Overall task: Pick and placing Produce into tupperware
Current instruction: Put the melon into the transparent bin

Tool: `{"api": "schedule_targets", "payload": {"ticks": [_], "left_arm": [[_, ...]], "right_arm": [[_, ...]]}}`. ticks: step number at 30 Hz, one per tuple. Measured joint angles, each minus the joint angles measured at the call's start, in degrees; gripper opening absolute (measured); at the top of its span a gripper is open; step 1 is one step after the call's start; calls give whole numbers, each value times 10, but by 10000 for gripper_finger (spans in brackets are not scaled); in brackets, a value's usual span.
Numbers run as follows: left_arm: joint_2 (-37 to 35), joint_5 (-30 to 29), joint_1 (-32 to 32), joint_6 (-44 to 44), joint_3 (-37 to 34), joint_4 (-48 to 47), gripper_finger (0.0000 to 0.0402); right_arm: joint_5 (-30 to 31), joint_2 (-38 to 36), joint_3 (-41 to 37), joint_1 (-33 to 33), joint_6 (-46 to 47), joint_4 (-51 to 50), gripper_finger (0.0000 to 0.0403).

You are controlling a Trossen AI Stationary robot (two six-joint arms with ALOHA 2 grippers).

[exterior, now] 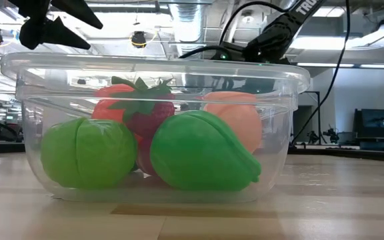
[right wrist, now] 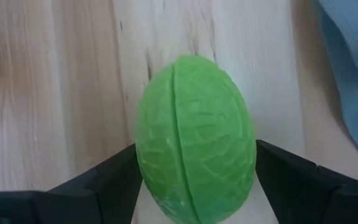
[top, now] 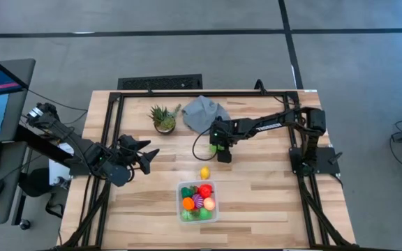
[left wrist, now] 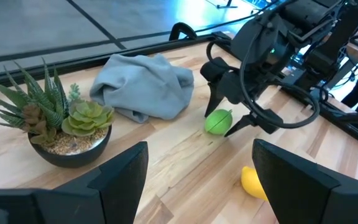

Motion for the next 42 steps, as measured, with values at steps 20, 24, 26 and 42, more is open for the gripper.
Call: {"api": "schedule_targets", "payload": {"ticks": [20,24,26,42], "left_arm": [[0,0,0,0,0,0,279],[0,1,0,0,0,0,279],[0,3,0,-1,0,0,279],[0,6,0,-4,0,0,279]], "right_arm": [[-2,-1,-1,-3,12,16,303],[-2,-1,-1,-3,13,15,290],[-2,-1,-1,-3,17,15,280],[-19,-16,-1,-3,42,9,249]]}}
